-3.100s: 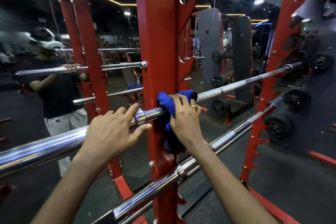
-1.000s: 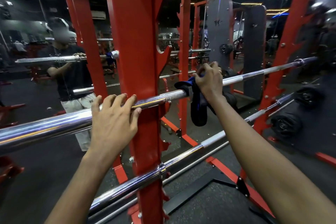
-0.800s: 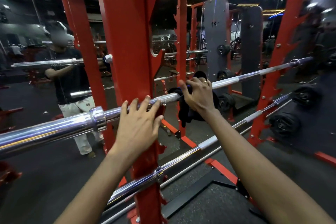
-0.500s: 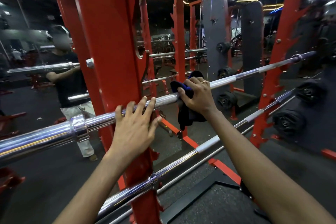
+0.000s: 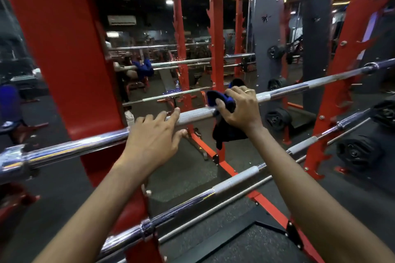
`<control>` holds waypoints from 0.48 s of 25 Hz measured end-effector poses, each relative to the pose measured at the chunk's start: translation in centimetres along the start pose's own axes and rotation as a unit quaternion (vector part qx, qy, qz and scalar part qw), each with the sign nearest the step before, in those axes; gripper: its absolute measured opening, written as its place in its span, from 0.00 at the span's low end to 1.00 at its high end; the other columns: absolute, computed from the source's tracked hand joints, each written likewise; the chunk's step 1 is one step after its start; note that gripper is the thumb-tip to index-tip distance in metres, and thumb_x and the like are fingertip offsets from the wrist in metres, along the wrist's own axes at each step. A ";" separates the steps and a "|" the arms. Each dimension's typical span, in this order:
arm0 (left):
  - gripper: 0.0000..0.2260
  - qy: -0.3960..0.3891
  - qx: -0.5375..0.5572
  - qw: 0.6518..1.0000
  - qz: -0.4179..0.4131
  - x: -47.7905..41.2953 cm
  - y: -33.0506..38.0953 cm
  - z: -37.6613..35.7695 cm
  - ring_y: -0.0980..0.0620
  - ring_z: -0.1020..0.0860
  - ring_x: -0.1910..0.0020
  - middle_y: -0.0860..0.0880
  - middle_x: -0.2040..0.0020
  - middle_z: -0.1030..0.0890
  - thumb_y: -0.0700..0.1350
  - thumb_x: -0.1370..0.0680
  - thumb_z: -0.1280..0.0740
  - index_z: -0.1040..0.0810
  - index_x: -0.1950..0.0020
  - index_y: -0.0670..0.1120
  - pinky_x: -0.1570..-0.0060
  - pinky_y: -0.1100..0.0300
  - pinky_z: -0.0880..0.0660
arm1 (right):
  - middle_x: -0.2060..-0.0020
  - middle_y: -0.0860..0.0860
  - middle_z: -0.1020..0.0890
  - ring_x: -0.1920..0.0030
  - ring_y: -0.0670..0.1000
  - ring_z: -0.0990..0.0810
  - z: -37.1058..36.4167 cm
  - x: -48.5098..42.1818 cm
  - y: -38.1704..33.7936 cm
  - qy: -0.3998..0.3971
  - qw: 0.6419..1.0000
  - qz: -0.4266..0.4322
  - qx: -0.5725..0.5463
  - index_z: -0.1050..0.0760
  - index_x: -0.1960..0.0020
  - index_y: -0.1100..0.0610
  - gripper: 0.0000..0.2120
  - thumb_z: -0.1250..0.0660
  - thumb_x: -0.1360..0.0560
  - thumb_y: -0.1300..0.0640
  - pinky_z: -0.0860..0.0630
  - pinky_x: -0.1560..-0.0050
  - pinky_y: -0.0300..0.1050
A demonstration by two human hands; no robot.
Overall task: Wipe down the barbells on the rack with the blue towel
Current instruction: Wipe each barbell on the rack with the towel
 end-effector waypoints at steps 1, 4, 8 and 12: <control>0.27 -0.022 0.019 1.000 -0.010 -1.1 0.2 -0.3 0.42 0.24 0.36 0.46 0.33 0.23 0.62 0.17 0.51 0.39 0.21 0.51 0.41 0.48 0.28 | 0.62 0.52 0.20 0.58 0.59 0.22 0.2 -0.3 1.8 0.009 1.000 -0.014 0.003 0.21 0.57 0.56 0.16 0.37 0.23 0.43 0.30 0.52 0.52; 0.28 -0.056 0.023 0.998 -0.032 -4.5 1.8 -1.1 0.44 0.21 0.42 0.47 0.41 0.20 0.67 0.20 0.56 0.34 0.28 0.53 0.50 0.49 0.25 | 0.68 0.50 0.23 0.62 0.59 0.21 0.2 -1.6 5.3 0.016 0.999 -0.047 -0.006 0.30 0.65 0.49 0.14 0.36 0.23 0.44 0.30 0.56 0.53; 0.27 0.045 -0.031 0.998 -0.006 -4.0 2.0 -0.3 0.48 0.16 0.55 0.54 0.48 0.17 0.69 0.20 0.55 0.29 0.34 0.57 0.66 0.55 0.27 | 0.64 0.50 0.20 0.59 0.59 0.21 0.9 -0.5 4.8 0.082 0.994 -0.067 -0.026 0.23 0.61 0.52 0.13 0.34 0.23 0.46 0.28 0.50 0.54; 0.28 0.062 -0.018 0.998 0.025 -3.7 2.1 0.3 0.48 0.16 0.54 0.55 0.47 0.16 0.70 0.21 0.53 0.27 0.30 0.60 0.68 0.58 0.36 | 0.38 0.52 0.19 0.35 0.56 0.23 0.4 4.7 6.0 0.179 0.963 -0.161 -0.122 0.20 0.39 0.57 0.18 0.37 0.18 0.45 0.33 0.29 0.57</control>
Point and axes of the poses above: each hand's wrist, its own x-axis away from the middle knuckle, its own z-axis out of the back of the hand, y = z × x, the point moved 10 cm from there along -x, towards the middle knuckle
